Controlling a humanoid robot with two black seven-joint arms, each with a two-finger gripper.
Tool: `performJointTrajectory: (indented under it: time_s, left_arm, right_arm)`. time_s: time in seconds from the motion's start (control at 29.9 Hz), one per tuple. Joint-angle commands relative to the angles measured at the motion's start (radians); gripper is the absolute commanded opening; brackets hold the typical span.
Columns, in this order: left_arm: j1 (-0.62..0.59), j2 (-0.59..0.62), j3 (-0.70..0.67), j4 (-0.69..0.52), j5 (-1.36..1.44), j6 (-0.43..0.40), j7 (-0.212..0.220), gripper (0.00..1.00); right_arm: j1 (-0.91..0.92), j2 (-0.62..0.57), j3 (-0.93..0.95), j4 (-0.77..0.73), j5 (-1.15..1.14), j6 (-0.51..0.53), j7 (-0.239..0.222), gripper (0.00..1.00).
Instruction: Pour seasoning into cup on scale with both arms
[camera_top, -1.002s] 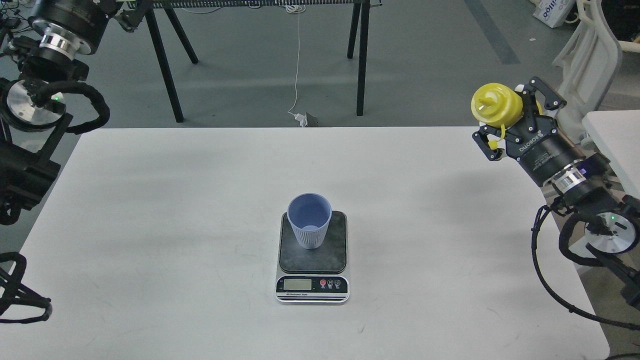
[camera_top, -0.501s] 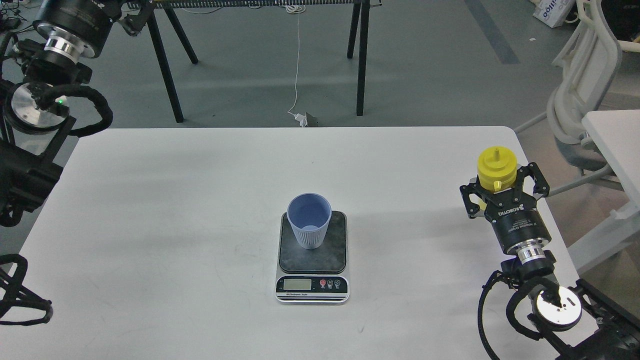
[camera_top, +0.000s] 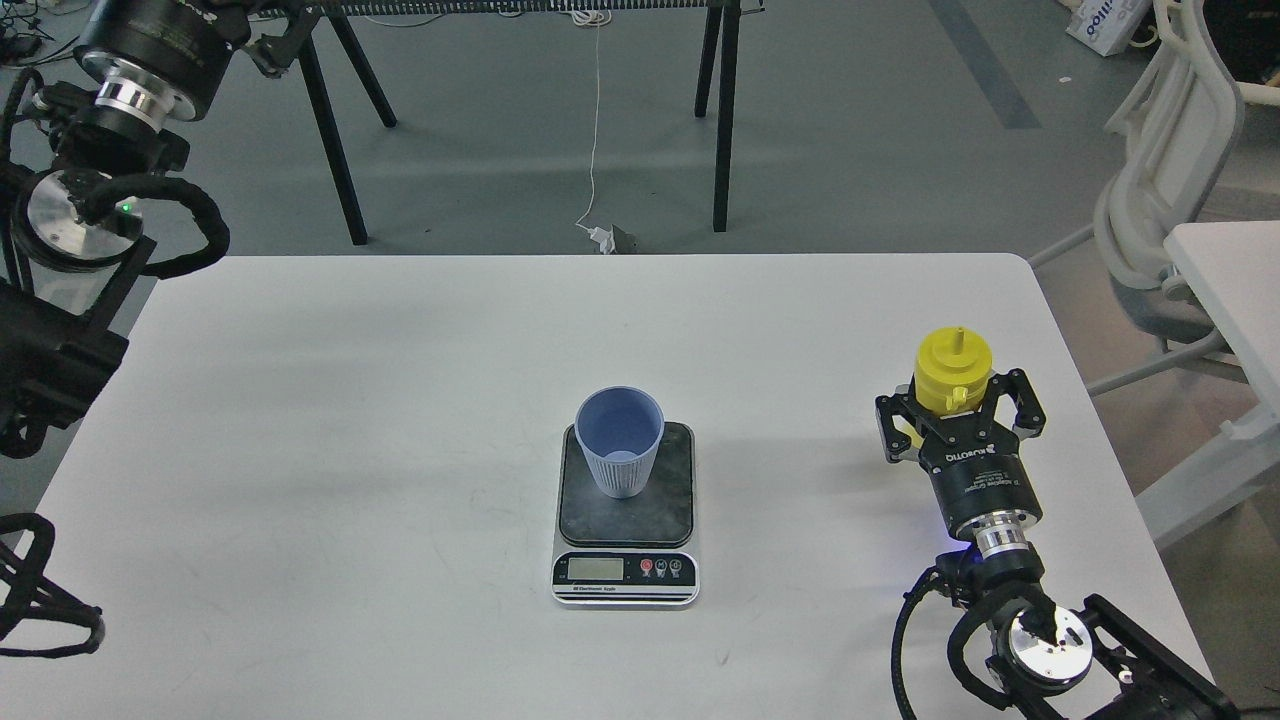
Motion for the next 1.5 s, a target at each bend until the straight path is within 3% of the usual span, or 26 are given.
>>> performJointTrajectory:
  time_s: [0.0,0.27,0.77,1.24,1.34,1.47]
  left_arm:
    - [0.002,0.001,0.0,0.0,0.001,0.0,-0.001,1.0]
    - [-0.001,0.008,0.002,0.0,0.001,0.002,0.0,1.0]
    - [-0.001,0.036,0.002,-0.002,-0.002,0.023,-0.001,1.0]
    - [-0.001,0.035,0.0,-0.002,-0.002,0.022,-0.001,1.0]
    - [-0.001,0.039,-0.003,-0.003,-0.002,0.02,-0.001,1.0]
    - [0.003,0.057,-0.006,-0.009,-0.002,0.014,0.0,1.0]
  right_arm:
    - [-0.005,0.002,-0.008,-0.014,-0.002,0.0,0.0,0.33]
    - [-0.018,0.025,-0.009,-0.076,-0.002,0.0,0.005,0.42]
    - [-0.08,0.01,-0.005,-0.058,0.0,0.0,-0.002,0.94]
    - [-0.262,-0.136,0.021,0.035,0.0,0.0,0.006,0.99]
    - [-0.298,-0.209,0.02,0.069,-0.003,0.0,0.006,0.98]
    - [-0.295,-0.395,0.021,0.071,-0.003,0.0,0.005,0.99]
